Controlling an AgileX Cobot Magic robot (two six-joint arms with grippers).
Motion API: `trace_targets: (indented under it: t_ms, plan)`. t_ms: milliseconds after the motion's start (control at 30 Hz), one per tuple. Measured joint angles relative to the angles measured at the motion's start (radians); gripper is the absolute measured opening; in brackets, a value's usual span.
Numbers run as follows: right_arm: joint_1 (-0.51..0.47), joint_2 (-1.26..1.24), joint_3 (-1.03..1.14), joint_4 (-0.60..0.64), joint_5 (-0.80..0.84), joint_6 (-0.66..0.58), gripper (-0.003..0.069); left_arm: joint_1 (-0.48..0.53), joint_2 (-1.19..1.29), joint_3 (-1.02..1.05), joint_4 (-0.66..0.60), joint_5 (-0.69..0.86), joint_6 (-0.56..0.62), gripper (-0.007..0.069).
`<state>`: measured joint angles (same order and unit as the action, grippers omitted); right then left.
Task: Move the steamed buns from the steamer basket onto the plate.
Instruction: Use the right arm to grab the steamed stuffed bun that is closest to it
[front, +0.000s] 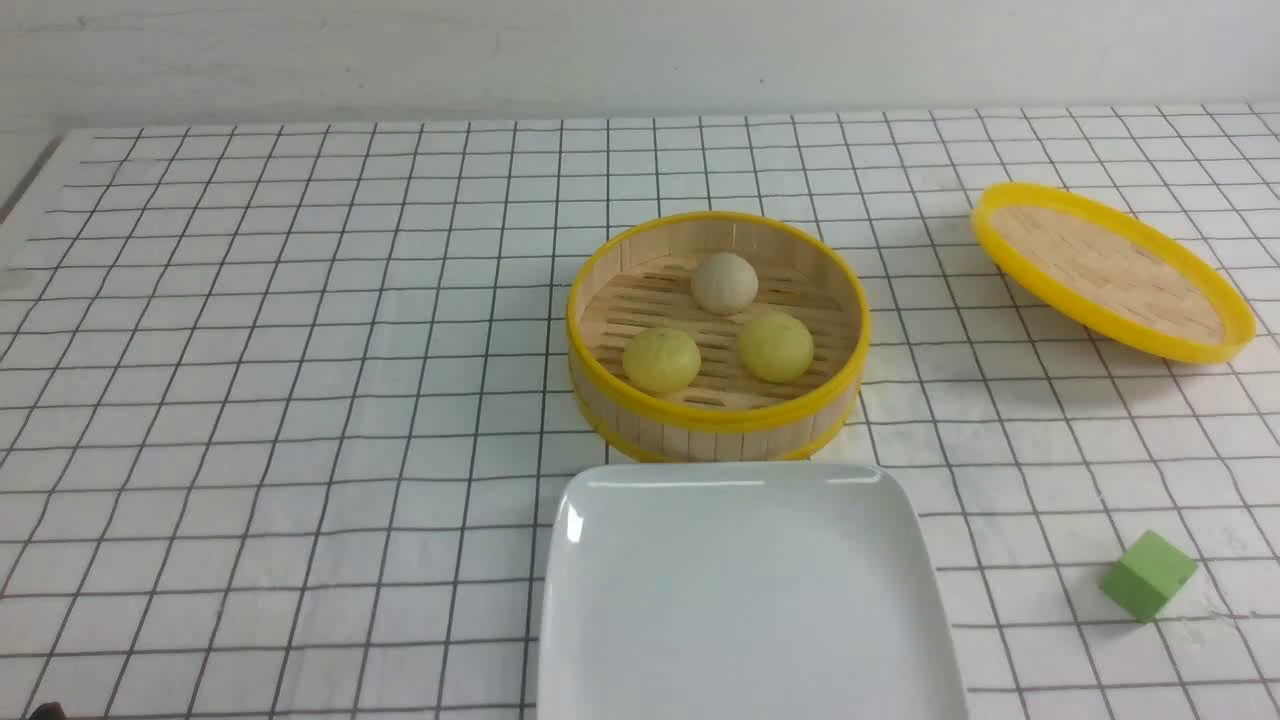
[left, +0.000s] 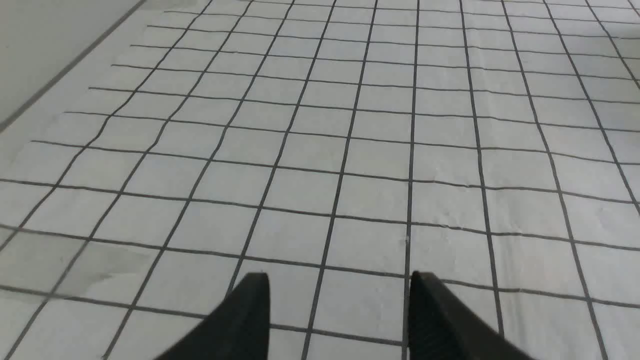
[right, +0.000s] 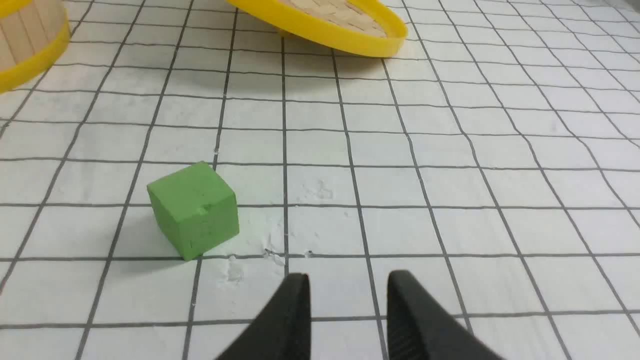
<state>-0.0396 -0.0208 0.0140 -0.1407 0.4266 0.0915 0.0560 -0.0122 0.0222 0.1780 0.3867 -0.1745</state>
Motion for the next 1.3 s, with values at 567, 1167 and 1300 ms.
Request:
trace_targets:
  t_ms: [567, 1167, 1300]
  plan:
    - [0.000, 0.000, 0.000, 0.000, 0.000, 0.000, 0.0243, 0.000, 0.000, 0.000, 0.000, 0.000, 0.000, 0.0397]
    - [0.000, 0.000, 0.000, 0.000, 0.000, 0.005, 0.0243, 0.000, 0.000, 0.000, 0.000, 0.000, 0.000, 0.0397]
    - [0.000, 0.000, 0.004, 0.013, -0.038, 0.094, 0.0243, 0.000, 0.000, 0.000, 0.000, 0.000, 0.000, 0.0397]
